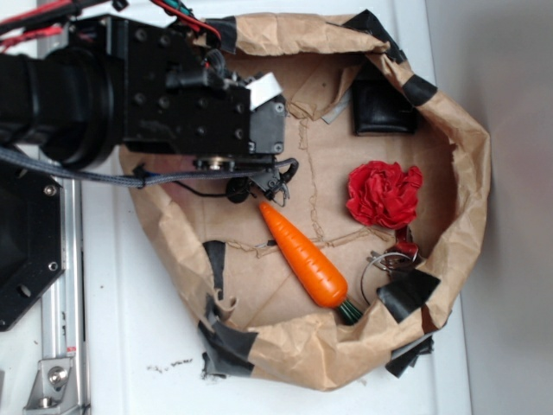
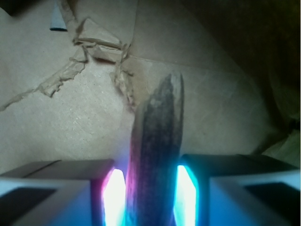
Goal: Grab the wood chip.
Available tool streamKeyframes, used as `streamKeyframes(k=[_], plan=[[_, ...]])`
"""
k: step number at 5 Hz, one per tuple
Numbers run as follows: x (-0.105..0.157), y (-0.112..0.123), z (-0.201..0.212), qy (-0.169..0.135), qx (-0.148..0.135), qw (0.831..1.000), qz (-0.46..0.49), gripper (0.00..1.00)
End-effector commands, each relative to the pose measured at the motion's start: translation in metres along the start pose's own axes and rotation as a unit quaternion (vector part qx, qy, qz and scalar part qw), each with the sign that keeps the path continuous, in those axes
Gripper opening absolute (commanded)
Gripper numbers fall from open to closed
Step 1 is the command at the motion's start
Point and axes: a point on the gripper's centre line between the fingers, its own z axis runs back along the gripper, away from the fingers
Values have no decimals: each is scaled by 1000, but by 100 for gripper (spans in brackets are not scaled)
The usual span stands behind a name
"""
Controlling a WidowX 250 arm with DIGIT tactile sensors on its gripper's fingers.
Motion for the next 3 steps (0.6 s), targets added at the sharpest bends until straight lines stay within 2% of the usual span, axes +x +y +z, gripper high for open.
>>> streamKeyframes(k=[1, 2, 3], plan=[[6, 3, 33, -46, -58, 993, -93, 0], [11, 4, 82, -89, -105, 970, -202, 0], [14, -16, 137, -130, -135, 938, -292, 0]])
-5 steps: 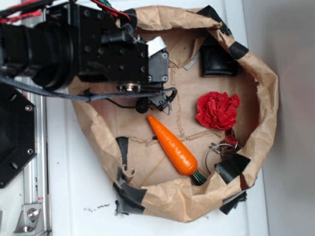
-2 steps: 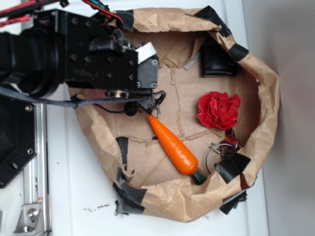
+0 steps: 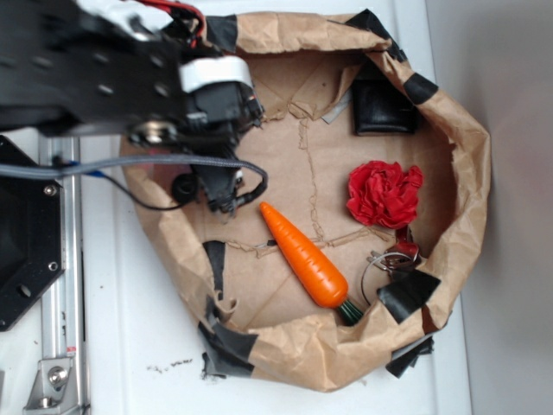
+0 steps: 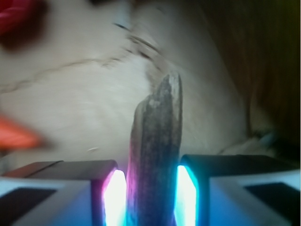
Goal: Grab the wood chip.
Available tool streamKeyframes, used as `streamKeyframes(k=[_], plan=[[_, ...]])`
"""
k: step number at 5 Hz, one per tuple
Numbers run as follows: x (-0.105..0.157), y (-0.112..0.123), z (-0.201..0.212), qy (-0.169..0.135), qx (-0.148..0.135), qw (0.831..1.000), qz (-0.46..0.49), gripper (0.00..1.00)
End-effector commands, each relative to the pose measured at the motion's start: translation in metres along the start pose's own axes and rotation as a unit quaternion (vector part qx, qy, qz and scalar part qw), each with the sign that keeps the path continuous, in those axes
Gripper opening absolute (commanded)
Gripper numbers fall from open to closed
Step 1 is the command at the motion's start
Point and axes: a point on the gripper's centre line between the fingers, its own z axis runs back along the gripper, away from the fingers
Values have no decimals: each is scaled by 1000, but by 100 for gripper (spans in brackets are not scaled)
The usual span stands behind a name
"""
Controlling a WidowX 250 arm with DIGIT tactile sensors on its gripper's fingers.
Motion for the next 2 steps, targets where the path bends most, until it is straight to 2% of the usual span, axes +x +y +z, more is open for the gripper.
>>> streamKeyframes(k=[1, 2], plan=[[57, -31, 87, -46, -41, 994, -89, 0], [70, -40, 71, 11, -16, 996, -92, 0]])
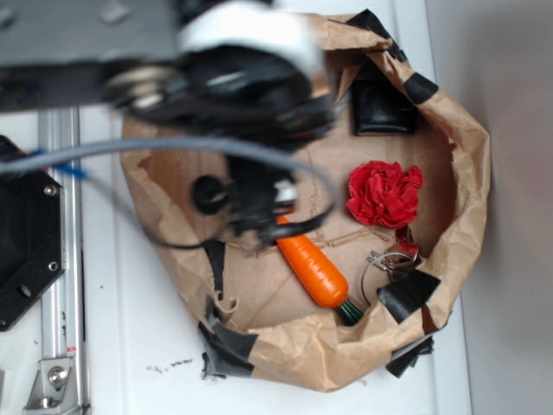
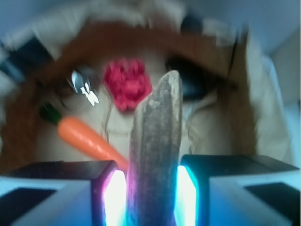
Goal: Grab the wood chip.
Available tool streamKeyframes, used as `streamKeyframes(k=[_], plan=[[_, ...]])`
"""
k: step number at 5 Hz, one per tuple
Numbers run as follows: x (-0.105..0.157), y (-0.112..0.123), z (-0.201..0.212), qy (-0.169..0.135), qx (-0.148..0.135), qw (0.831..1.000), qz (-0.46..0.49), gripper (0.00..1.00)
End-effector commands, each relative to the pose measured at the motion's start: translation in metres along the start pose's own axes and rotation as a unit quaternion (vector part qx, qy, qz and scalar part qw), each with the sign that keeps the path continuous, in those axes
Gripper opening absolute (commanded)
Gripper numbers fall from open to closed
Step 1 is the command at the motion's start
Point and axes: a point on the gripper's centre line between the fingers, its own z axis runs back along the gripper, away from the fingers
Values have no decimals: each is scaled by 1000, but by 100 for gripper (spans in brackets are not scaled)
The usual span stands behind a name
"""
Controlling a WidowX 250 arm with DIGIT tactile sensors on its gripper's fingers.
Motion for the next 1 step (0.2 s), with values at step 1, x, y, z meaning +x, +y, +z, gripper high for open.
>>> streamKeyframes(k=[1], plan=[[18, -3, -11, 71, 26, 997, 18, 0]])
